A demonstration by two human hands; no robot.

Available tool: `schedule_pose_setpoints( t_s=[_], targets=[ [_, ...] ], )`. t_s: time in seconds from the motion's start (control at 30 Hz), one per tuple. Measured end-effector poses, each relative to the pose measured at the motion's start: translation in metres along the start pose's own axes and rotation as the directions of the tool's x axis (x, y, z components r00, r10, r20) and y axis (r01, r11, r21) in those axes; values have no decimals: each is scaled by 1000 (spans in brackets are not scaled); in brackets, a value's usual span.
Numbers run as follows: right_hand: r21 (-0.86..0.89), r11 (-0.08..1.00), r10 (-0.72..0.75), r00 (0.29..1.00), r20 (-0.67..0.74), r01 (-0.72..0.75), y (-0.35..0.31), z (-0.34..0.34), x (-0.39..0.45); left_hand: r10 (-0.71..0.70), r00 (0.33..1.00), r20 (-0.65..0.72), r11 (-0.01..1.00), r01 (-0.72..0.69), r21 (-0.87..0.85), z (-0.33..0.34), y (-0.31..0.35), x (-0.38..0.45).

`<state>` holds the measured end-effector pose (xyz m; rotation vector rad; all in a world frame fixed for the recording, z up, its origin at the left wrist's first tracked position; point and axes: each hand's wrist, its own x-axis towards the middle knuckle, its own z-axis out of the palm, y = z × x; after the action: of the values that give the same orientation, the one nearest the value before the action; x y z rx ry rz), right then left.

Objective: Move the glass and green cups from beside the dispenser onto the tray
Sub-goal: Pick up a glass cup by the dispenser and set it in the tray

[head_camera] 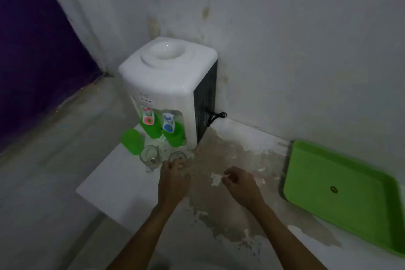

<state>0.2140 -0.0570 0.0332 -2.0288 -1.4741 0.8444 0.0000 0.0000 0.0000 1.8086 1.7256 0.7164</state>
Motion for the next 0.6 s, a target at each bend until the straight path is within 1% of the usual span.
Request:
schedule_pose_setpoints(
  t_s=[0.07, 0.13, 0.27, 0.33, 0.4, 0.5, 0.6],
  targets=[
    [21, 1000, 14, 1000, 19, -15, -2, 4, 3, -5, 997, -80, 1000, 6, 13, -3, -2, 5],
    [25, 999, 23, 999, 48, -24, -4, 7, 4, 1, 997, -78, 1000, 1, 18, -4, -5, 11],
    [36, 999, 13, 999, 53, -14, -3, 10, 10, -39, 996, 76, 999, 36, 36, 6, -19, 29],
    [43, 999, 5, 999, 47, -7, -3, 10, 13, -80, 989, 124, 996, 76, 41, 11, -24, 37],
    [60, 998, -3, 999, 43, 1, -1, 9, 15, -100, 985, 142, 995, 99, 18, 14, -24, 42],
    [84, 996, 7, 999, 31, -10, 4, 6, 16, -130, 984, 122, 991, 133, -11, 16, -22, 47],
    [86, 996, 21, 999, 28, -24, 11, 4, 15, -133, 983, 129, 991, 127, 51, 16, -22, 53]
  ],
)
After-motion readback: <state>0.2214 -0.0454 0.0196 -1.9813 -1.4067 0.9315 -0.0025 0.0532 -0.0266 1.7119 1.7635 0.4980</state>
